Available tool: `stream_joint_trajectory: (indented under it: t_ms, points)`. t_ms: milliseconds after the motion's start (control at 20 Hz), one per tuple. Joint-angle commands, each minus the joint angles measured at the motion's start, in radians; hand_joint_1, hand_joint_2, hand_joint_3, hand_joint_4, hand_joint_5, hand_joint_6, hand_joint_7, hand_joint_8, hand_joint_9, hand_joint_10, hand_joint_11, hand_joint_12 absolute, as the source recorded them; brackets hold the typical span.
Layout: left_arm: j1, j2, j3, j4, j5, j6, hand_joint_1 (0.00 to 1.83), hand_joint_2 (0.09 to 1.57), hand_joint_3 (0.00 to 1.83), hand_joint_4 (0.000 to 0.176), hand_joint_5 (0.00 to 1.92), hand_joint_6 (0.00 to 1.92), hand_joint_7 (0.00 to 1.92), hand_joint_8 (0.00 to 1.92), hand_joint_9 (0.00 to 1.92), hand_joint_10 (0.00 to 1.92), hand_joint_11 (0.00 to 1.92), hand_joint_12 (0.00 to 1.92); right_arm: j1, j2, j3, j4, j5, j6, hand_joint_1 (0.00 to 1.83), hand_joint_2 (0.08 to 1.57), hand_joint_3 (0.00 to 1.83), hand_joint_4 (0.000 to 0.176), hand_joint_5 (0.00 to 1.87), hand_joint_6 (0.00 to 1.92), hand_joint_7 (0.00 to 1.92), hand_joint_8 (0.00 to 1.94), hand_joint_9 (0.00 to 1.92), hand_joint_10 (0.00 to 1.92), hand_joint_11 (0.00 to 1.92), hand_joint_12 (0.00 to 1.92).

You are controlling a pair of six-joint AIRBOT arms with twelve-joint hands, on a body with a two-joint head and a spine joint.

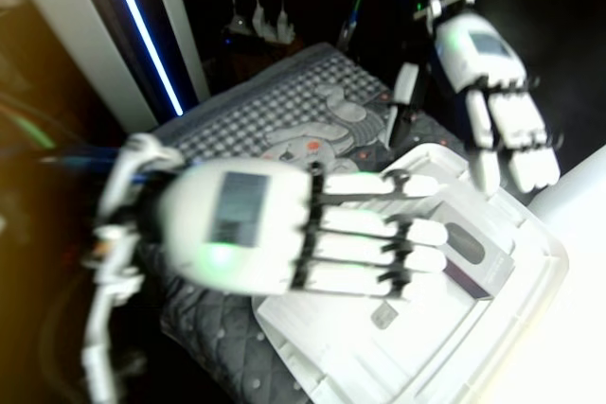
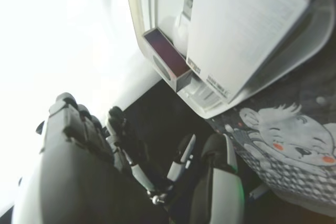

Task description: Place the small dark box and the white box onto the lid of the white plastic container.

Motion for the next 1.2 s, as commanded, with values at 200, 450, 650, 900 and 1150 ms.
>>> stream_joint_trajectory:
  t_ms: [200, 450, 650, 900, 1150]
  points:
    - [0.006, 0.103, -0.11, 0.011, -0.286, 0.001, 1.03, 0.79, 0.0, 0.172, 0.0, 0.0, 0.0, 0.0, 0.0, 0.0, 0.04, 0.02, 0.014, 0.086, -0.076, 0.035, 0.234, -0.002, 0.74, 0.76, 0.0, 0.095, 0.0, 0.0, 0.0, 0.0, 0.0, 0.0, 0.0, 0.0]
    - [0.077, 0.214, -0.241, 0.012, -0.501, 0.0, 0.95, 0.78, 0.0, 0.175, 0.0, 0.0, 0.0, 0.0, 0.0, 0.0, 0.0, 0.0, 0.005, 0.136, -0.157, 0.035, 0.344, -0.002, 0.74, 0.76, 0.0, 0.114, 0.0, 0.0, 0.0, 0.0, 0.0, 0.0, 0.0, 0.0]
    - [0.146, 0.251, -0.296, 0.011, -0.631, -0.001, 0.91, 0.76, 0.0, 0.176, 0.0, 0.0, 0.0, 0.0, 0.0, 0.0, 0.0, 0.0, -0.119, 0.154, -0.172, 0.118, 0.506, -0.002, 0.76, 0.73, 0.0, 0.082, 0.0, 0.0, 0.0, 0.0, 0.0, 0.0, 0.06, 0.03]
    - [0.231, 0.296, -0.344, -0.01, -0.777, -0.027, 0.89, 0.75, 0.0, 0.176, 0.0, 0.0, 0.0, 0.0, 0.0, 0.0, 0.0, 0.0, -0.192, 0.154, -0.205, 0.161, 0.645, -0.002, 0.79, 0.67, 0.0, 0.156, 0.0, 0.0, 0.0, 0.0, 0.0, 0.0, 0.06, 0.28]
    - [0.302, 0.314, -0.367, -0.029, -0.877, -0.048, 0.9, 0.85, 0.02, 0.151, 0.0, 0.0, 0.0, 0.0, 0.0, 0.0, 0.0, 0.0, -0.302, 0.147, -0.215, 0.236, 0.771, -0.002, 0.8, 0.67, 0.0, 0.176, 0.0, 0.0, 0.0, 0.0, 0.0, 0.0, 0.0, 0.35]
